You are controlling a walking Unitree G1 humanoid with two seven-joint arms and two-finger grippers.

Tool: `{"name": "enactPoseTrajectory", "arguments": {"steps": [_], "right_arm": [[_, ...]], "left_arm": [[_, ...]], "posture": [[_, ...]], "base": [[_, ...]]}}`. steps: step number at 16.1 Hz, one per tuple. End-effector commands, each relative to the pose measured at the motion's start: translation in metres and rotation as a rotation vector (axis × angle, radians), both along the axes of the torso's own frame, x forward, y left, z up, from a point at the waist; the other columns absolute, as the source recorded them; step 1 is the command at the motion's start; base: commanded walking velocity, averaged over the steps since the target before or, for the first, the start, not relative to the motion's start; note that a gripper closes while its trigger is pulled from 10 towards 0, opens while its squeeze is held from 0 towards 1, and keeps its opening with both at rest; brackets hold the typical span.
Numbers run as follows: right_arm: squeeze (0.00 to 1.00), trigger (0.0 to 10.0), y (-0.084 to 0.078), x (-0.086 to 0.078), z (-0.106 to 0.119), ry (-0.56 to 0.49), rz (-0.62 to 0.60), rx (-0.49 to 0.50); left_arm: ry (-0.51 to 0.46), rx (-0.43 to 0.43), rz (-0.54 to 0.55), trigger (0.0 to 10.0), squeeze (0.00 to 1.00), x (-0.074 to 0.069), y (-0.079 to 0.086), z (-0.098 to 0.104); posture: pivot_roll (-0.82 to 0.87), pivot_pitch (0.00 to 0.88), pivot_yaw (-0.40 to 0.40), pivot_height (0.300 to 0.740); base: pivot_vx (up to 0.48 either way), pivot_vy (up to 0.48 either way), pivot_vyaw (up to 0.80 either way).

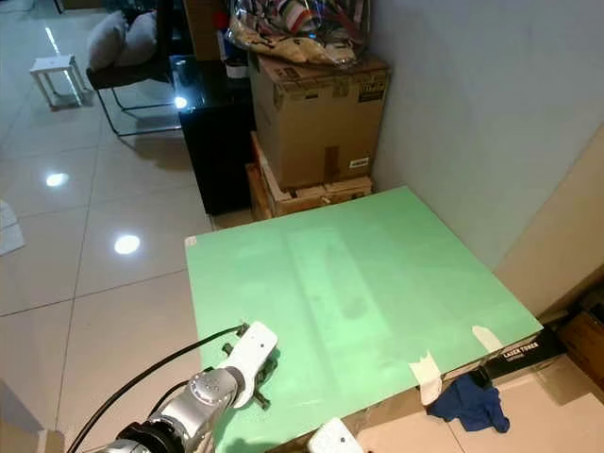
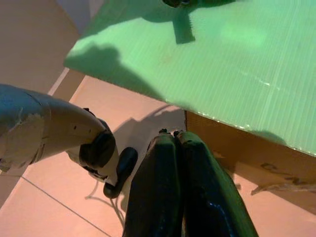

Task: Hang keys on a hook

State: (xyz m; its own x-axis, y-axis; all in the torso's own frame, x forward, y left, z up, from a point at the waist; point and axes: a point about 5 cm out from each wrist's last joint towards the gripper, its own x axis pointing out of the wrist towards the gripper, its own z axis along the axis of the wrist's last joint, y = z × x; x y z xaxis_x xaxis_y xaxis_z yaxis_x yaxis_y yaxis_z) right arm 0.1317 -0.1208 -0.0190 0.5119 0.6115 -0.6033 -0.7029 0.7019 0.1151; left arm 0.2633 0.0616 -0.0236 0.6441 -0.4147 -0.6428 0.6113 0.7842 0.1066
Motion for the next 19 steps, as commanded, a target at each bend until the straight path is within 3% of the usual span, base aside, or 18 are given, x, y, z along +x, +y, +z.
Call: {"name": "enactPoseTrajectory", "arguments": {"steps": [1,6,7,8,10,12,16,19], "right_arm": [[0.00,10.0,0.002,0.002,-0.005,-0.002,-0.010,-0.004],[0.00,10.0,0.014,0.024,-0.023,0.012,-0.019,-0.020],[0.00,10.0,0.015,0.030,-0.029,0.022,-0.033,-0.024],[0.00,10.0,0.016,0.034,-0.033,0.034,-0.057,-0.013],[0.00,10.0,0.020,0.043,-0.036,0.037,-0.063,-0.020],[0.00,10.0,0.027,0.050,-0.036,0.027,-0.056,-0.016],[0.00,10.0,0.042,0.062,-0.037,0.014,-0.056,-0.013],[0.00,10.0,0.036,0.072,-0.030,-0.006,-0.123,0.051]], "left_arm": [[0.077,0.032,0.000,0.0,0.00,-0.014,0.007,-0.014],[0.008,-0.115,0.067,0.0,0.00,0.007,0.012,0.006],[0.016,-0.324,0.172,0.0,0.00,0.020,0.007,0.025],[-0.046,-0.372,0.145,0.0,0.00,0.030,0.003,0.041],[-0.113,-0.403,0.105,0.0,0.00,0.038,-0.001,0.059],[-0.125,-0.411,0.089,0.0,0.00,0.038,0.002,0.064],[-0.159,-0.491,0.079,0.0,0.00,0.034,0.020,0.079],[-0.237,-0.592,0.098,0.0,0.00,0.042,0.038,0.107]], "posture": [[-0.22,0.084,0.041,0.740],[-0.21,0.060,0.036,0.740],[-0.20,0.050,0.033,0.740],[-0.19,0.041,0.029,0.740],[-0.18,0.028,0.029,0.740],[-0.17,0.017,0.028,0.740],[-0.17,0.000,0.030,0.740],[-0.16,0.000,0.025,0.740]], "base": [[0.000,0.000,0.00],[0.000,0.000,0.00],[0.000,0.000,0.00],[0.000,0.000,0.00],[0.000,0.000,0.00],[0.000,0.000,0.00],[0.000,0.000,0.00],[0.000,0.000,0.00]]}}
